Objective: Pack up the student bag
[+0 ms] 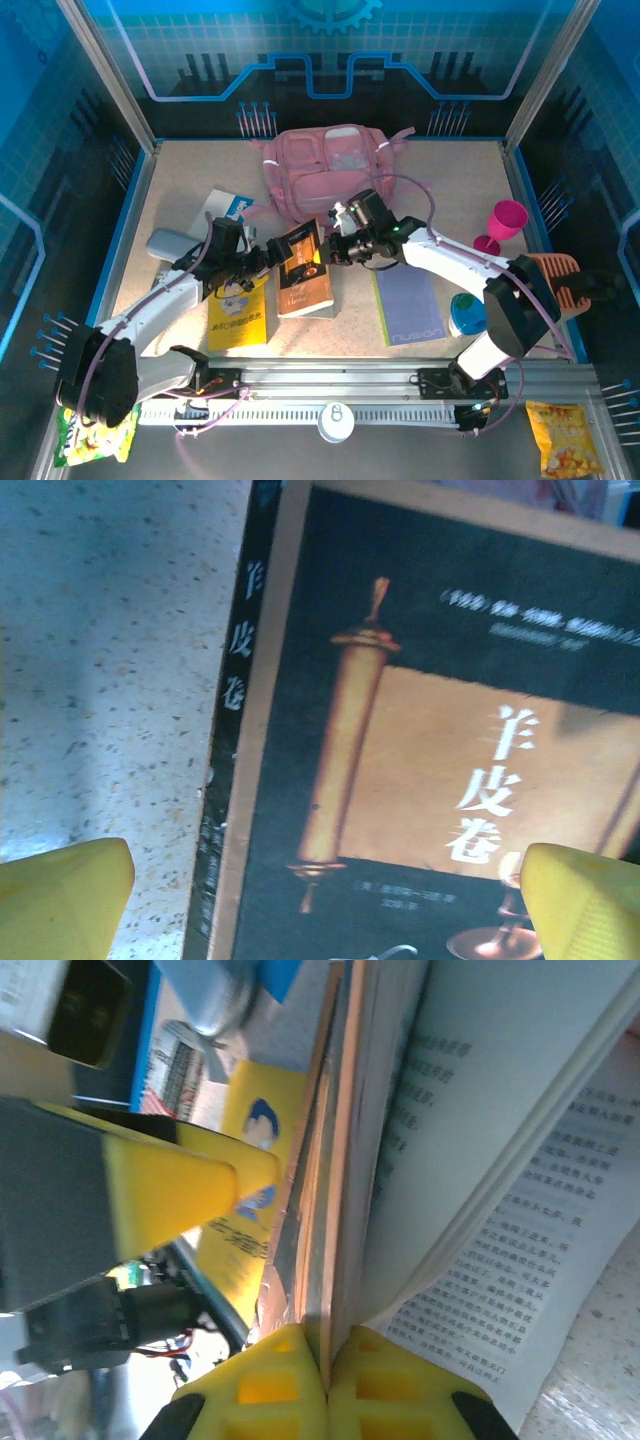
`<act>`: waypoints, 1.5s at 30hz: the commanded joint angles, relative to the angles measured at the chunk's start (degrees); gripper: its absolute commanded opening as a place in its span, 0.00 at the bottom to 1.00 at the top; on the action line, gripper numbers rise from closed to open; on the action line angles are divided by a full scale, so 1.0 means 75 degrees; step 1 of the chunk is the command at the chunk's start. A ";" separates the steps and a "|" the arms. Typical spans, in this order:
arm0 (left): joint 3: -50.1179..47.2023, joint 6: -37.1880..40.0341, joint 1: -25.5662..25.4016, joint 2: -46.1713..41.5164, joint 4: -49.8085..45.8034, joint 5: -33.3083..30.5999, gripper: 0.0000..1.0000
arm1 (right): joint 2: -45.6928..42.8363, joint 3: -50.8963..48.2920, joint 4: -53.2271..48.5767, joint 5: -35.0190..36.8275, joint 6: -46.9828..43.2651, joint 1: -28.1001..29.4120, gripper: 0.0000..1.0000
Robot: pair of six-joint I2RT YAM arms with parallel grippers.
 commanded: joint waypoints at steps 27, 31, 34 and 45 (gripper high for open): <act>-0.0130 -0.0286 0.0261 -0.0045 0.2028 0.2188 0.14 | -0.0324 -0.0395 0.0135 0.0020 0.0060 -0.0922 0.19; 0.0216 -0.0010 0.0378 -0.0517 0.1000 0.1980 0.03 | -0.0890 -0.0490 -0.0067 0.0803 0.0274 -0.1009 0.51; 0.0547 0.0106 0.0391 -0.0863 0.0317 0.1795 0.05 | -0.1400 -0.0623 -0.0132 0.1337 0.0530 -0.1051 0.66; 0.1534 -0.1068 0.0376 -0.1309 0.1192 0.0667 0.05 | -0.3141 -0.1910 0.1687 0.1373 0.2639 -0.1517 0.89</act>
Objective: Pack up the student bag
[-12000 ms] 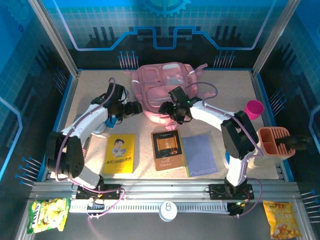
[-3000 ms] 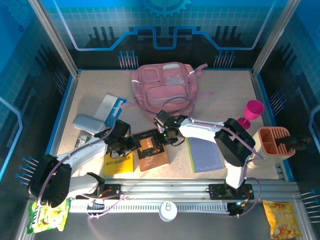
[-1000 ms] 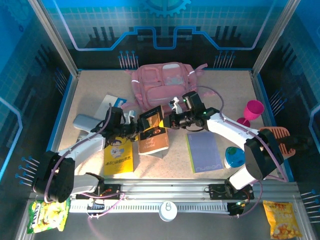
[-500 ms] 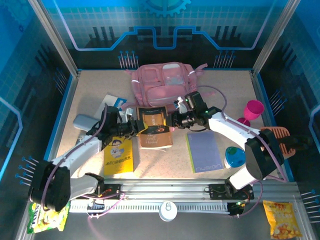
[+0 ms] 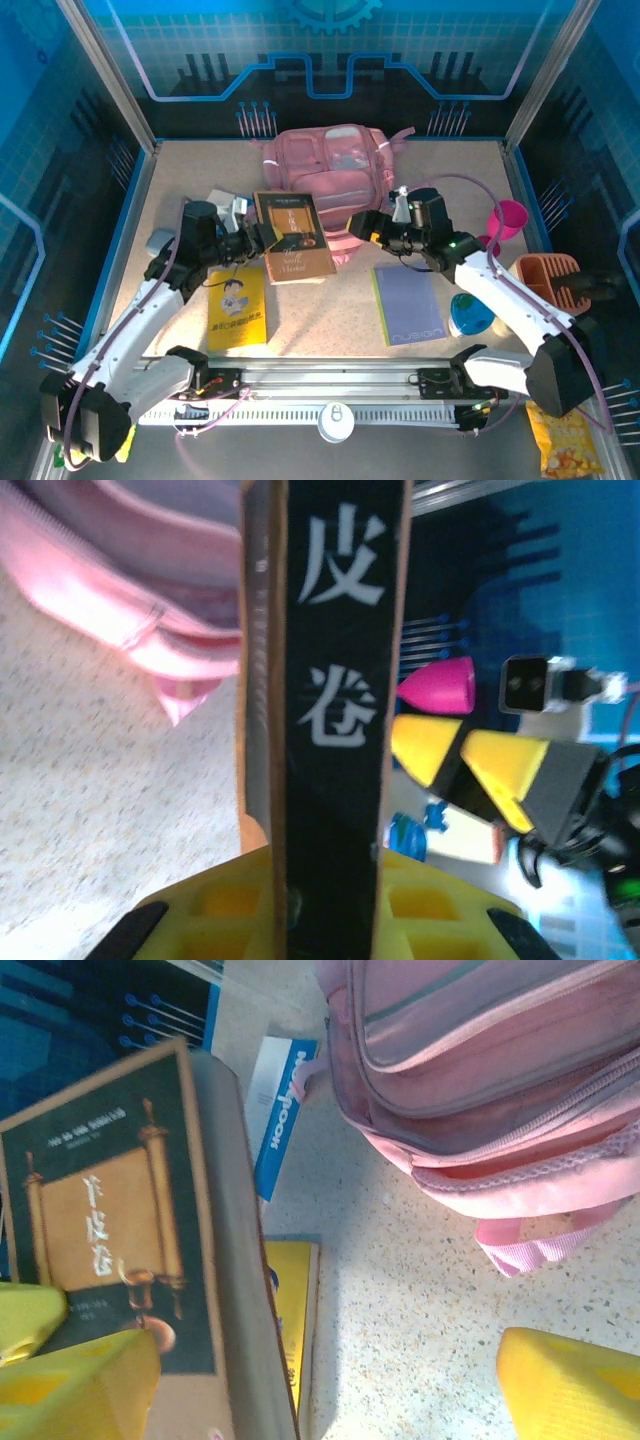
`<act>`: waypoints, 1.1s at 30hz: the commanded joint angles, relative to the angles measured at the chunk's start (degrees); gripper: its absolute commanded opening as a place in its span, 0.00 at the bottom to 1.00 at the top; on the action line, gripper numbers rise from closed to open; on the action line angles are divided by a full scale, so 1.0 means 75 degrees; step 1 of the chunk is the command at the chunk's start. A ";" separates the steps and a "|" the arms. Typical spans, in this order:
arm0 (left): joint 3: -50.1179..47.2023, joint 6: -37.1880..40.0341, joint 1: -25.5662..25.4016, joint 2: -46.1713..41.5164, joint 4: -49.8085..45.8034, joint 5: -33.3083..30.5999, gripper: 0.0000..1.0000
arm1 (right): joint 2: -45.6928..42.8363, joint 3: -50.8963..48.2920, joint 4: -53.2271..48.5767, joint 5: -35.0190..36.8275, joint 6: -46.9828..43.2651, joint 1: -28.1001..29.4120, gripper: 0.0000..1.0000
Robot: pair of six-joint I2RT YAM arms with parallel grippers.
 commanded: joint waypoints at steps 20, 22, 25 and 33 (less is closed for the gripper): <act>0.1381 -0.3148 -0.0498 0.2746 0.4856 -0.2486 0.07 | 0.1608 -0.0090 0.5077 0.1002 0.4633 0.1159 0.95; 0.1390 -0.3224 -0.0524 0.2818 0.4946 -0.2546 0.07 | 0.1817 -0.0082 0.5436 0.1176 0.4806 0.1232 0.95; 0.1372 -0.3291 -0.0536 0.2826 0.4939 -0.2558 0.07 | 0.2000 -0.0050 0.5896 0.1444 0.4866 0.1309 0.93; 0.1243 -0.3500 -0.0533 0.2813 0.5018 -0.2469 0.10 | 0.2413 0.0350 0.6341 0.1710 0.4749 0.1323 0.72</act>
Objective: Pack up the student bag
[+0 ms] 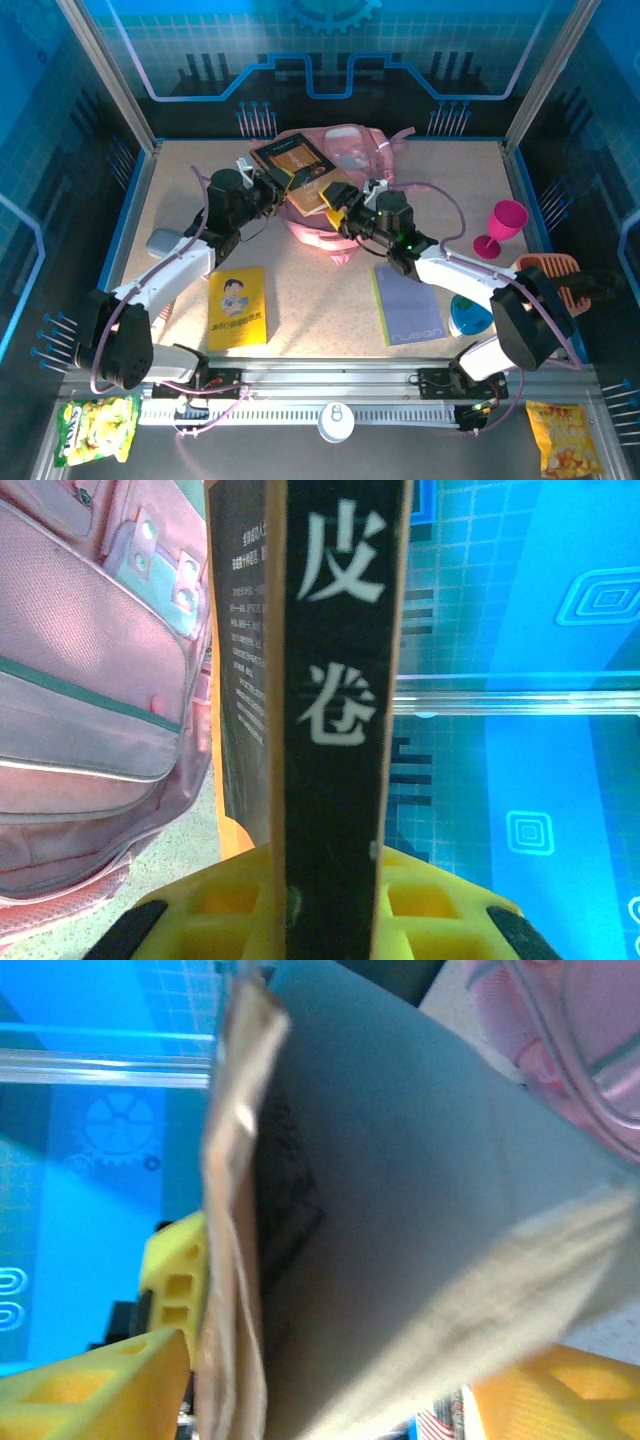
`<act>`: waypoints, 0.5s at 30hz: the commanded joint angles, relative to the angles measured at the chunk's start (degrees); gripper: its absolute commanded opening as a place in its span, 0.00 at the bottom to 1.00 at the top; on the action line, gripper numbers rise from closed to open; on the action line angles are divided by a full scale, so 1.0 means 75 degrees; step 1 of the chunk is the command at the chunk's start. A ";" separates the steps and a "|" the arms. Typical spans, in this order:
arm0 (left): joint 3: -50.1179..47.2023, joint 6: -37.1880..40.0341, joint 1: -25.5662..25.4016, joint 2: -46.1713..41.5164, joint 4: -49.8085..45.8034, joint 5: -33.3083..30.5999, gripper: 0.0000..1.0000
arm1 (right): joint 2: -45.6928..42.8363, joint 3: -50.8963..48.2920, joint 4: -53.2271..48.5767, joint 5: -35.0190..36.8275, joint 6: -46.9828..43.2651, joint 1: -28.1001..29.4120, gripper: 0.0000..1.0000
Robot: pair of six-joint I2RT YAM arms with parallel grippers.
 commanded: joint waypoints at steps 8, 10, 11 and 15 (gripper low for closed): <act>0.0112 0.0132 -0.0032 -0.0213 0.0325 -0.0085 0.16 | 0.0139 0.0600 0.0470 0.0174 -0.0087 -0.0102 0.37; 0.0126 0.0349 -0.0032 -0.0213 0.0039 -0.0099 0.21 | -0.0087 0.0539 0.0037 0.0273 -0.0303 -0.0172 0.25; 0.0133 0.0465 -0.0038 -0.0200 -0.0059 -0.0076 0.23 | -0.0175 0.0495 -0.0062 0.0300 -0.0429 -0.0216 0.19; 0.0377 0.1497 -0.0073 -0.0048 -0.1149 0.0229 0.43 | -0.0604 0.0308 -0.0488 0.0325 -0.1113 -0.0513 0.07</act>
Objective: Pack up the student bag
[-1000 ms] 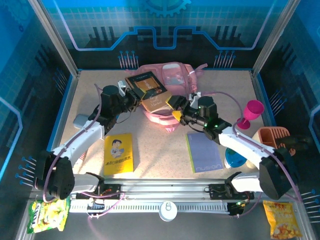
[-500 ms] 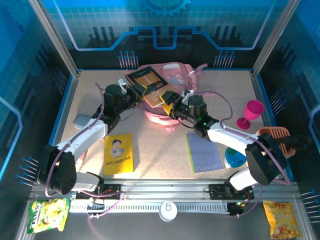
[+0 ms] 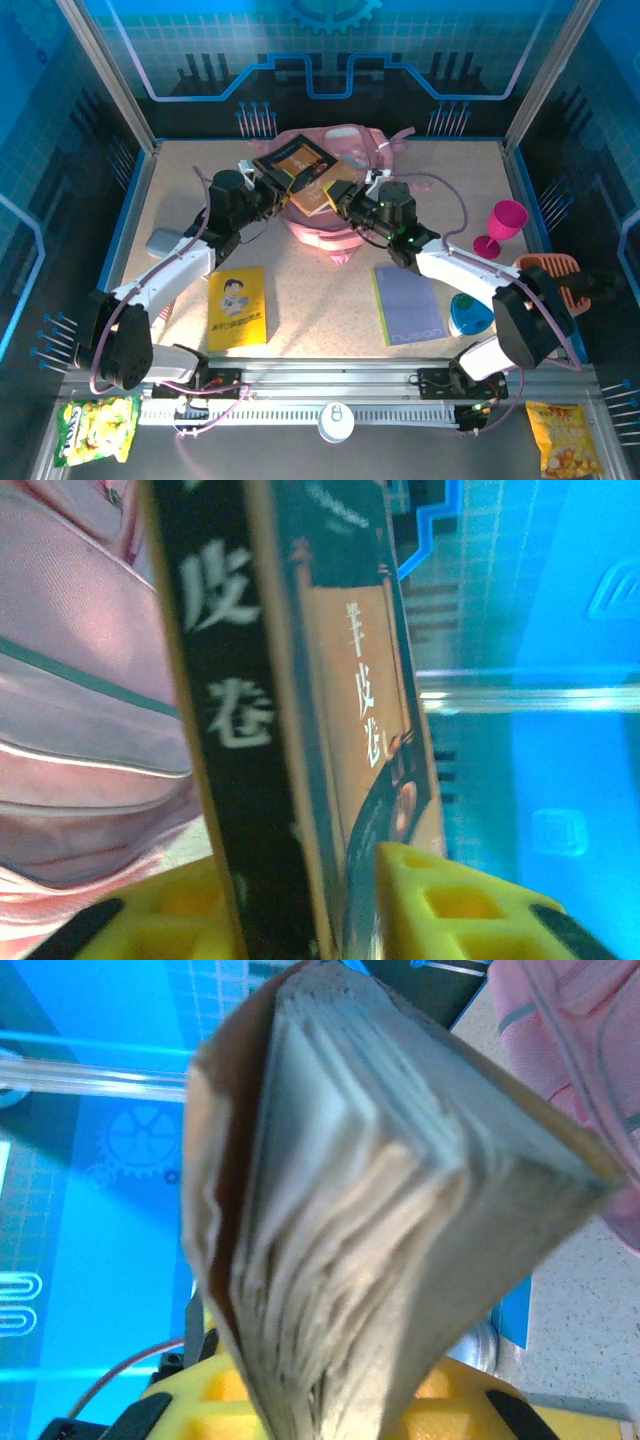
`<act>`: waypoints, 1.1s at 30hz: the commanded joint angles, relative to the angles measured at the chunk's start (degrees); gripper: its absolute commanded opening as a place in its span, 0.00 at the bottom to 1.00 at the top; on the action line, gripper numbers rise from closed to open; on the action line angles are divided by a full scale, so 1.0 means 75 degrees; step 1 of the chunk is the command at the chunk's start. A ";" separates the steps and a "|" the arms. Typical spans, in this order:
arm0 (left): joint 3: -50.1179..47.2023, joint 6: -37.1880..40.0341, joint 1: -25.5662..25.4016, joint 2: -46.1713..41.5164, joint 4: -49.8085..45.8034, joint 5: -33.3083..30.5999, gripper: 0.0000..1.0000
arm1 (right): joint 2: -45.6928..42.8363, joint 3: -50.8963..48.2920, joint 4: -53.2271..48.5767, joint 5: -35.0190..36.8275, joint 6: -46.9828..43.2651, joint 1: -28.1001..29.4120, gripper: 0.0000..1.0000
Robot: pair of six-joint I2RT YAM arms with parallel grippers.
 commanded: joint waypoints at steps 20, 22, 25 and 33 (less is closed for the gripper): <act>0.5692 1.0818 -0.1680 0.4578 -0.6572 -0.1480 0.79 | -0.3909 -0.1398 -0.4684 -0.0478 -0.4068 -0.3230 0.05; 0.6447 1.1383 -0.1683 0.5160 -0.7091 -0.1546 0.78 | -0.4059 -0.1319 -0.4862 -0.0565 -0.4175 -0.3307 0.05; 0.7276 1.1956 -0.1675 0.5914 -0.7570 -0.1783 0.76 | -0.4175 -0.1205 -0.5073 -0.0633 -0.4254 -0.3385 0.05; 0.8818 1.2544 -0.1690 0.7319 -0.8126 -0.2358 0.65 | -0.4388 -0.1051 -0.5446 -0.0628 -0.4308 -0.3553 0.06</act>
